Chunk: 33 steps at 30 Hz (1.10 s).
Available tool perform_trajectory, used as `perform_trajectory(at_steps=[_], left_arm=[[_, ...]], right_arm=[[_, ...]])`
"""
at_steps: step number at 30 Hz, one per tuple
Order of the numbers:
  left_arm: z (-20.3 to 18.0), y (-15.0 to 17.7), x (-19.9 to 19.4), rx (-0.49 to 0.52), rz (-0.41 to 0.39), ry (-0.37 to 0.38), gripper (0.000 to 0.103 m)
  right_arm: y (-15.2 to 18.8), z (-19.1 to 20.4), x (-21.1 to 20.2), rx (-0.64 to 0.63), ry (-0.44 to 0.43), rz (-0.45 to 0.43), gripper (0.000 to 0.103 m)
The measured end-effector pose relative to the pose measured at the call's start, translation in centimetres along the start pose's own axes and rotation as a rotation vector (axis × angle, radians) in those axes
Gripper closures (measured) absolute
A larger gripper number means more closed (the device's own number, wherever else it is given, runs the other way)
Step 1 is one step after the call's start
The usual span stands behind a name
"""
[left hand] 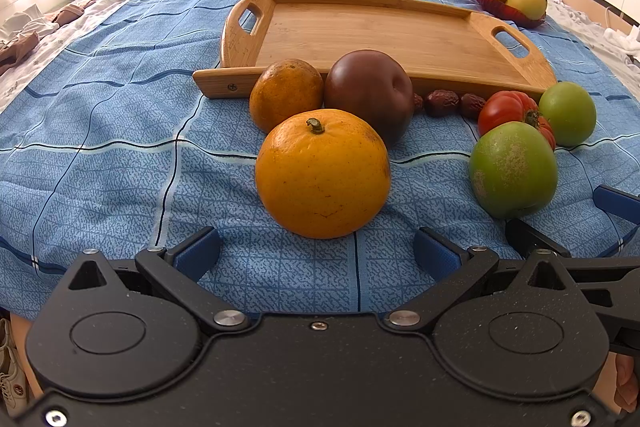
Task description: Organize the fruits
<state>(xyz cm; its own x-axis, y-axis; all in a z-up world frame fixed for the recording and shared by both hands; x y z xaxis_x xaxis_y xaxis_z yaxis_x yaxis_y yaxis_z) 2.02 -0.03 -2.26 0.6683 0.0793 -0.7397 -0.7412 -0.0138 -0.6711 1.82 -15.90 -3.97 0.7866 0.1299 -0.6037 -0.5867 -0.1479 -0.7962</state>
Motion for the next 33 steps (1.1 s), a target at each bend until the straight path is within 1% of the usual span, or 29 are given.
perform_trajectory(at_steps=[26,33], left_arm=[[-0.01,0.00,-0.01,0.001,-0.001,-0.001,0.000],[-0.01,0.00,-0.01,0.001,-0.001,-0.002,0.000]], right_arm=[[0.05,0.02,-0.04,-0.001,0.002,-0.004,0.000],[0.24,-0.32,0.51,-0.002,0.003,-0.009,0.000]])
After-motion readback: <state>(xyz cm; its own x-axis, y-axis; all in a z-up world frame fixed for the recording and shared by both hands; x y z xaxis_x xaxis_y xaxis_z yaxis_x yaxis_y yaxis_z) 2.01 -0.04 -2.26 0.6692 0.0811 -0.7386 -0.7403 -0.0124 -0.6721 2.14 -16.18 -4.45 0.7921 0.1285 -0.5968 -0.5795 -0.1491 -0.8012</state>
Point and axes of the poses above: each gripper's, at about its wrist camera, not at the fingertips, and x roughly the way its jaws point, z to its left, y to its underside, the point moved 3 cm from there along x, roughly the way its jaws point, and after that the axes turned 4 degrees about -y, right-handed, at the moved point
